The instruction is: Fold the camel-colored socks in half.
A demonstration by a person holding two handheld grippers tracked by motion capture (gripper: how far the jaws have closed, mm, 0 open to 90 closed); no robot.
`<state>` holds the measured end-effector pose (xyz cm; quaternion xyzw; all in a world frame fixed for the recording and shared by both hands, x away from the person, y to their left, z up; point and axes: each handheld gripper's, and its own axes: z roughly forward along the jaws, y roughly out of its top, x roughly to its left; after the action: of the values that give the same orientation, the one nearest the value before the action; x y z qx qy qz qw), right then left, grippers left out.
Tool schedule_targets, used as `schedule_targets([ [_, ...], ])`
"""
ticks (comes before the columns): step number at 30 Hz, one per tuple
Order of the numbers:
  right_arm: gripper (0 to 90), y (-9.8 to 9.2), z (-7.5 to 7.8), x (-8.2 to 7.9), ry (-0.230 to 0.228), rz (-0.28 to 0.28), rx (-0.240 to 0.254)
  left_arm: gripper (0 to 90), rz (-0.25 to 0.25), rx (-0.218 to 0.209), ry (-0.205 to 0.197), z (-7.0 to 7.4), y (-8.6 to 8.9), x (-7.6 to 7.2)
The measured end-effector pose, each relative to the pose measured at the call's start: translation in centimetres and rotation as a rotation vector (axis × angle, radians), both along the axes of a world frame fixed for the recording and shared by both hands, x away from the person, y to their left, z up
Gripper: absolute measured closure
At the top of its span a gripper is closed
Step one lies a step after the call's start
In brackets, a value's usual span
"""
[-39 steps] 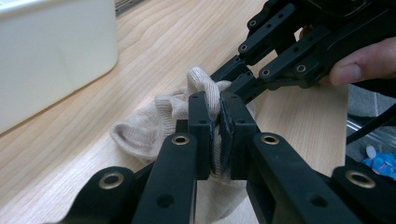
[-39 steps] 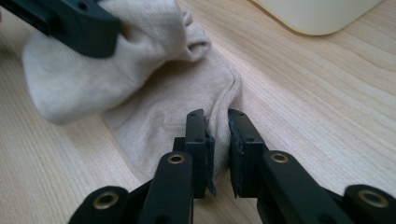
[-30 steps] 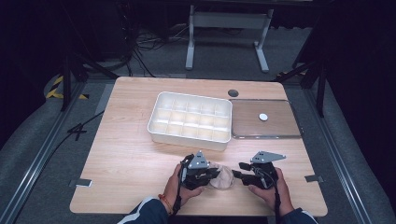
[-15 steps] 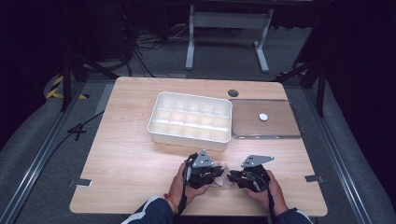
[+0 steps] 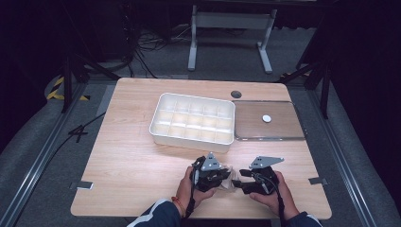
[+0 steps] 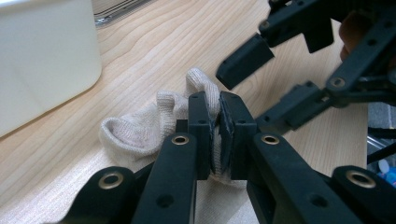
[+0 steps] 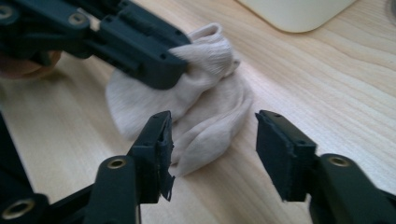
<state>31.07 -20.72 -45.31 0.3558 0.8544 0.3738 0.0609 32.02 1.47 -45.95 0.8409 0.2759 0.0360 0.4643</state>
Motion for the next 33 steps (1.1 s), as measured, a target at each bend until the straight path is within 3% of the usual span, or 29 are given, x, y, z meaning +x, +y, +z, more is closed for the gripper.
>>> schedule_targets([
  [2,57.0,0.0,-0.1,-0.1,0.012,0.015,0.003,83.6,-0.002,-0.015,0.016,-0.1,0.0,0.1],
  [4,66.1,0.2,-0.4,0.0,0.024,0.015,-0.028,83.6,0.007,-0.031,0.036,-0.1,-0.3,0.1],
  [7,72.2,0.5,-0.9,0.1,0.035,0.034,-0.047,83.6,0.002,-0.028,0.017,-0.2,-0.9,-0.1],
  [10,72.8,0.6,-1.0,0.1,0.032,0.040,-0.047,81.8,0.008,-0.020,0.022,-0.6,-1.4,-0.1],
  [12,71.4,0.5,-1.2,0.1,0.036,0.036,-0.039,68.3,0.005,-0.047,0.040,-0.7,-1.6,0.1],
  [16,66.8,0.3,-1.1,0.1,0.034,0.026,-0.049,49.2,-0.021,-0.082,-0.036,1.4,-0.4,-0.3],
  [19,66.6,0.2,-1.2,0.2,0.038,0.022,-0.045,53.9,-0.035,-0.092,-0.041,2.5,1.0,-0.2],
  [20,66.2,0.2,-1.2,0.2,0.040,0.022,-0.044,53.9,-0.048,-0.091,-0.025,2.7,1.6,-0.1],
  [23,59.5,0.2,-1.1,0.2,0.033,0.012,-0.052,68.7,-0.080,-0.050,-0.009,2.2,3.1,-0.2],
  [27,51.8,-0.3,-0.2,0.1,0.014,0.021,-0.055,76.4,-0.114,0.034,-0.002,0.1,3.2,-0.7],
  [28,51.0,-0.6,0.4,-0.1,-0.001,0.022,-0.038,76.6,-0.127,0.060,-0.006,-0.7,2.7,-1.0],
  [29,51.0,-0.6,0.4,-0.1,-0.001,0.022,-0.038,76.5,-0.127,0.060,-0.006,-0.7,2.7,-1.0],
  [31,51.7,-1.1,1.4,-0.3,-0.031,0.008,0.014,76.5,-0.137,0.092,-0.016,-1.1,2.2,-1.2],
  [33,57.9,-1.3,2.6,-0.7,-0.093,-0.011,0.061,77.2,-0.142,0.125,-0.029,-1.4,2.0,-1.3],
])
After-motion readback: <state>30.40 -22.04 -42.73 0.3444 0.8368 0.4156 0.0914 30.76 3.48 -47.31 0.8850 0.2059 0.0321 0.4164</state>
